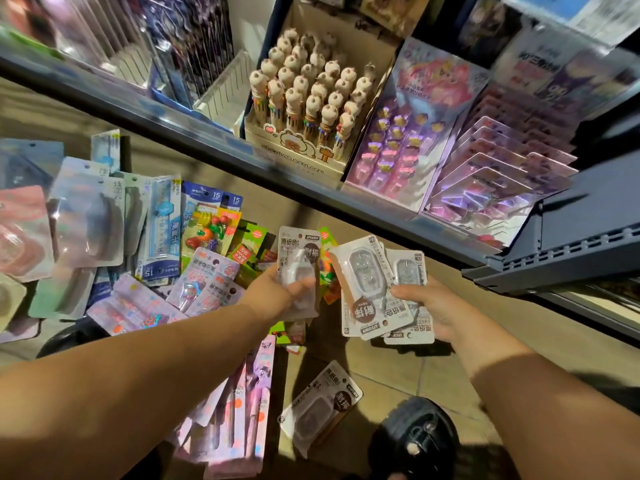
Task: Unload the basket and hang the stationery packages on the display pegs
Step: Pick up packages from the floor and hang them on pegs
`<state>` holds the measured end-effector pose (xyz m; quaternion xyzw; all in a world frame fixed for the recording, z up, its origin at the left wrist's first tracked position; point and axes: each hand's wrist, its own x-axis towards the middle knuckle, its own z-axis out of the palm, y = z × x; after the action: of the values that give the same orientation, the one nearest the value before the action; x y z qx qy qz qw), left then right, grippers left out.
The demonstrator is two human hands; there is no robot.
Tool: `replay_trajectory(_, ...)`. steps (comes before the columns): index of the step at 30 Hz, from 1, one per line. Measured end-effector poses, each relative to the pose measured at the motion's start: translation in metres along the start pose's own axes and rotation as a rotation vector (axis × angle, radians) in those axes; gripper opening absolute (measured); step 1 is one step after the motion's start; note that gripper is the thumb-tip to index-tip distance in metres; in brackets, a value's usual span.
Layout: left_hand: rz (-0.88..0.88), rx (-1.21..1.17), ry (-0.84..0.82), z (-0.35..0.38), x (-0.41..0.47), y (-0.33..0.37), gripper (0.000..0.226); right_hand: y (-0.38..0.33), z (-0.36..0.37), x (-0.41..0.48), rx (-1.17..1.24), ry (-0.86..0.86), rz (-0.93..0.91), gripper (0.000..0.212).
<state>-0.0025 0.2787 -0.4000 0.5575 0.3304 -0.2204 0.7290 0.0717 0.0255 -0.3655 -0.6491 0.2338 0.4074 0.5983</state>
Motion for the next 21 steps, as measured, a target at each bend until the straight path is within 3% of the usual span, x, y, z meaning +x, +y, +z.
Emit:
replay_trajectory(6, 0.031, -0.042, -0.011, 0.011, -0.013, 0.030, 0.029, -0.029, 0.030, -0.003, 0.041, -0.139, -0.101, 0.050)
replay_trajectory(9, 0.059, -0.009, 0.027, 0.010, -0.016, 0.054, 0.048, -0.051, 0.045, -0.009, 0.068, -0.161, -0.165, 0.041)
replay_trajectory(13, 0.166, -0.065, -0.138, 0.014, -0.036, 0.102, 0.075, -0.077, 0.060, -0.012, 0.080, -0.128, -0.204, 0.064)
replay_trajectory(18, 0.318, -0.091, -0.118, 0.011, -0.049, 0.156, 0.079, -0.126, 0.091, -0.038, 0.068, -0.031, -0.308, 0.086)
replay_trajectory(21, 0.401, 0.017, -0.101, 0.006, -0.073, 0.192, 0.051, -0.153, 0.103, -0.053, 0.034, -0.010, -0.387, 0.120)
